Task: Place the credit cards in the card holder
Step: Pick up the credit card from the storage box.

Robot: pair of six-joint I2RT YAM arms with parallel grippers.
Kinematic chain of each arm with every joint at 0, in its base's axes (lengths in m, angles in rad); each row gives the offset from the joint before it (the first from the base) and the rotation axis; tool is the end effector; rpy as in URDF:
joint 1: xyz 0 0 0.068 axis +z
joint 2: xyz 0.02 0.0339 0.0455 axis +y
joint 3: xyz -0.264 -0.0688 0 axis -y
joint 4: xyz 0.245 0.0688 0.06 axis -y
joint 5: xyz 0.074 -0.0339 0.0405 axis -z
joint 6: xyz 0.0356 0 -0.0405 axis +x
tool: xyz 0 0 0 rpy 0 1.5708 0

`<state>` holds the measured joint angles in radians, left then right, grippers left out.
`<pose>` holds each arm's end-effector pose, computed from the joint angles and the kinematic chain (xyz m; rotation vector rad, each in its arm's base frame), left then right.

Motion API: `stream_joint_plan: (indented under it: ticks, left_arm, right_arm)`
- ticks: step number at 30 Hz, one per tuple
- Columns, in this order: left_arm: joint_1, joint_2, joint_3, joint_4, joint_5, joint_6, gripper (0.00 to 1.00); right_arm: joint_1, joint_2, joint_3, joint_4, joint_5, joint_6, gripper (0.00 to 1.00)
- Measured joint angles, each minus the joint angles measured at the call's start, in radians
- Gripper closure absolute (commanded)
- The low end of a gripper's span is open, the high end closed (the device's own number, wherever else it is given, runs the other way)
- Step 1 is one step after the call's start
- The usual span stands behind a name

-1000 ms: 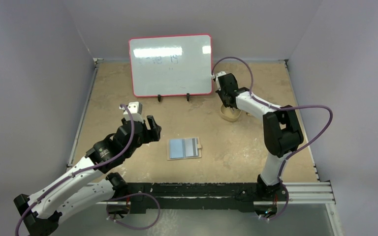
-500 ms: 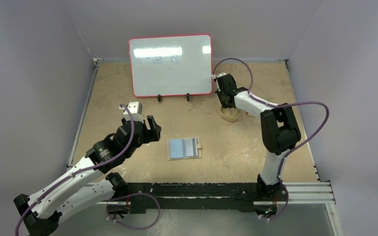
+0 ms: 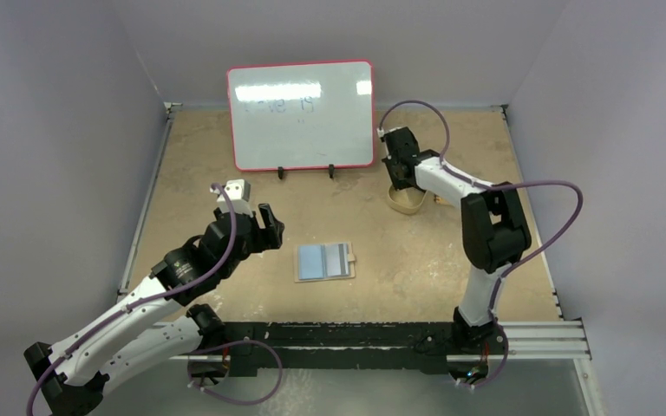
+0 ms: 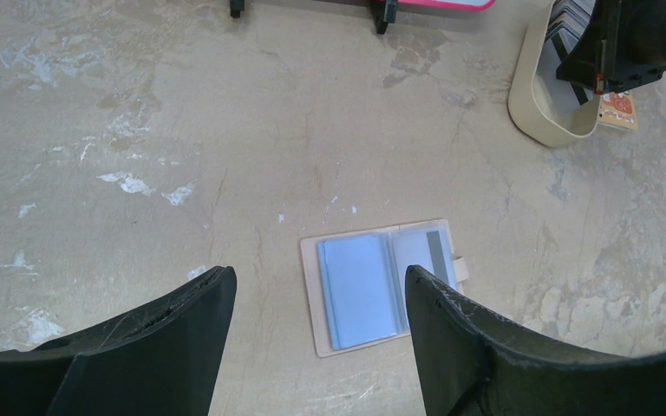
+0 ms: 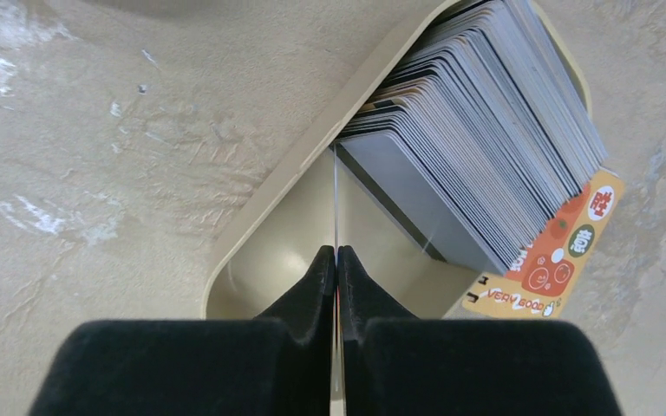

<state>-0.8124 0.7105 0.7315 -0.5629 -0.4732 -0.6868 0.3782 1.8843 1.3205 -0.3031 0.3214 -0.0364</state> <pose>0.1178 -0.1007 0.2963 -0.1506 2.0700 -0.4290 0.3855 0.1411 0.2023 -0.3523 2.3658 -0.2323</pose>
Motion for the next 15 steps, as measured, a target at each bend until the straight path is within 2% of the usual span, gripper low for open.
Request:
stream_joint_plan:
  ticks: [5,9,15]
  left_arm:
    - [0.000,0.009,0.000,0.000,-0.003,0.000,0.29]
    - [0.000,0.045,0.000,0.000,-0.003,-0.006,0.33]
    - [0.000,0.118,-0.008,0.011,0.009,-0.031,0.36]
  right_arm:
    - [0.000,-0.067,0.010,-0.048,-0.002,0.031,1.00]
    - [0.000,-0.160,0.010,-0.083,-0.010,0.065,1.00]
    - [0.010,-0.330,-0.023,-0.067,-0.097,0.169,1.00]
